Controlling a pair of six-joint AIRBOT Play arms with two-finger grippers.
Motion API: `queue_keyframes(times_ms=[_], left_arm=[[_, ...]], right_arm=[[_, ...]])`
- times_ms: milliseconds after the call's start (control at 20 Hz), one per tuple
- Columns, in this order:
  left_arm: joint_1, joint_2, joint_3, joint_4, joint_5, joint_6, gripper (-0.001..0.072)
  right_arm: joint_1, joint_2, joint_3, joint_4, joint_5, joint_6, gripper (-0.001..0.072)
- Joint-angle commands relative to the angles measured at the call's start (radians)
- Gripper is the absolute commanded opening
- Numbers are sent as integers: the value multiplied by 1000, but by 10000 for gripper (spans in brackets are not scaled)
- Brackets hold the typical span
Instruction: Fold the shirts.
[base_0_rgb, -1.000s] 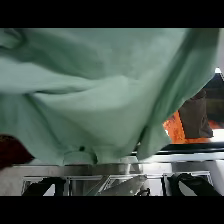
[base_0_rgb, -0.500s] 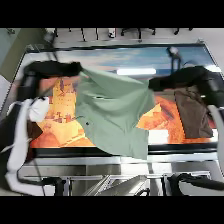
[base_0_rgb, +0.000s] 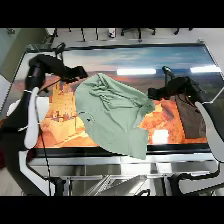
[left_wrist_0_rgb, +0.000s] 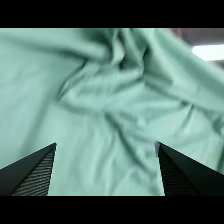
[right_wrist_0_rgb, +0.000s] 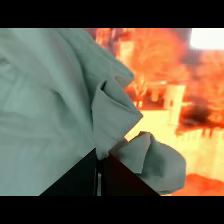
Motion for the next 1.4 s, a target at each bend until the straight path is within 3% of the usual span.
queue_keyframes(times_ms=[0,100,300,450,700,950,1000,1150,1200,1350], left_arm=[[61,180,-245,2,277,-23,695],[40,341,-545,-2,238,-50,695],[-95,614,-1096,-111,-90,-103,696],[-210,685,-1340,-220,-250,-112,695],[-389,719,-1498,-377,-502,-126,695],[-576,568,-1398,-416,-644,-127,695],[-597,522,-1361,-407,-644,-127,650],[-595,431,-1285,-376,-601,-78,131],[-578,424,-1266,-340,-566,-75,45],[-455,501,-1249,-211,-473,-76,21]], right_arm=[[-85,-2,3,2,-24,-6,19],[-113,-2,3,2,-38,-11,19],[-122,-2,3,3,-50,-15,19],[-121,-2,3,3,-58,-15,19],[-122,-2,3,3,-85,-30,19],[-122,-2,3,7,-101,-30,18],[-122,-2,3,7,-108,-30,18],[-125,0,3,6,-142,-30,18],[-130,2,3,6,-153,-30,18],[-162,32,3,-6,-218,-8,18]])
